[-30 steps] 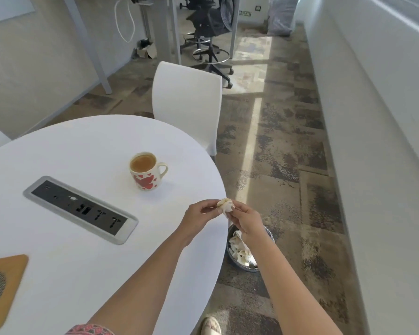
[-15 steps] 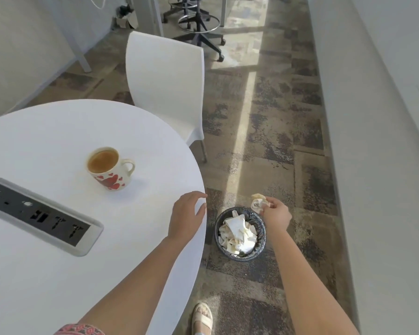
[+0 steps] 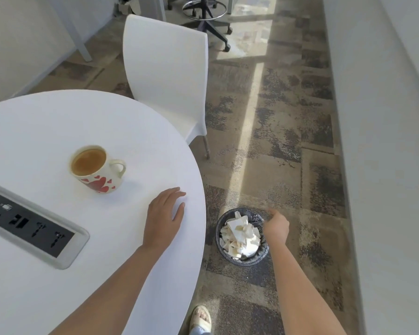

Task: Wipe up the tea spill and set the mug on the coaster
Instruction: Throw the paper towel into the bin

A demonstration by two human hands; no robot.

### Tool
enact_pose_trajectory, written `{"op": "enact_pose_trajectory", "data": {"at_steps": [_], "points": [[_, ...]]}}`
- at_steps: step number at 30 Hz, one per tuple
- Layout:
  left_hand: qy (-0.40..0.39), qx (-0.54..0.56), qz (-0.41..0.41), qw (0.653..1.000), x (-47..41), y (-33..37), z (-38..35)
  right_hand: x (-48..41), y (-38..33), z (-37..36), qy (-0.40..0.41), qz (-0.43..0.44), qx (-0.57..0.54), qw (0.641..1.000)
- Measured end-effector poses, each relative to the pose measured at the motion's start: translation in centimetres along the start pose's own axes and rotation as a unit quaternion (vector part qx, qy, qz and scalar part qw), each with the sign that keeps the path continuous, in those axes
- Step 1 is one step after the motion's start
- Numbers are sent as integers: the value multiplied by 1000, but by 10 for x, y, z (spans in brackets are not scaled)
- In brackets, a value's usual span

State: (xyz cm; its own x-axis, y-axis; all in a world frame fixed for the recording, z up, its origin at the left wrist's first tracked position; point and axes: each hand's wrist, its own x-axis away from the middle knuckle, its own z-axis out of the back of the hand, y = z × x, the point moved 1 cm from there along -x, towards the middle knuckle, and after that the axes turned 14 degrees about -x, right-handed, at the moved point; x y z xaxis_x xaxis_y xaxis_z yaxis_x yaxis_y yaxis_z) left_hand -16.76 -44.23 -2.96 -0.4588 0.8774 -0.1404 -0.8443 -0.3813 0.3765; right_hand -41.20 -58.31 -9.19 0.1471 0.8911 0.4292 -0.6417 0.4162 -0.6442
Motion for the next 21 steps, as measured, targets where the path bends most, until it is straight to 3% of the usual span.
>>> {"op": "enact_pose_trajectory", "data": {"at_steps": [6, 13, 21], "points": [[-5, -9, 14, 1000, 9, -8, 7, 24, -8, -6, 19, 42, -63, 997], [-11, -8, 26, 1000, 30, -18, 27, 79, -61, -27, 34, 155, -149, 976], [25, -24, 46, 998, 63, -62, 68, 175, -117, -75, -36, 318, -128, 939]]}}
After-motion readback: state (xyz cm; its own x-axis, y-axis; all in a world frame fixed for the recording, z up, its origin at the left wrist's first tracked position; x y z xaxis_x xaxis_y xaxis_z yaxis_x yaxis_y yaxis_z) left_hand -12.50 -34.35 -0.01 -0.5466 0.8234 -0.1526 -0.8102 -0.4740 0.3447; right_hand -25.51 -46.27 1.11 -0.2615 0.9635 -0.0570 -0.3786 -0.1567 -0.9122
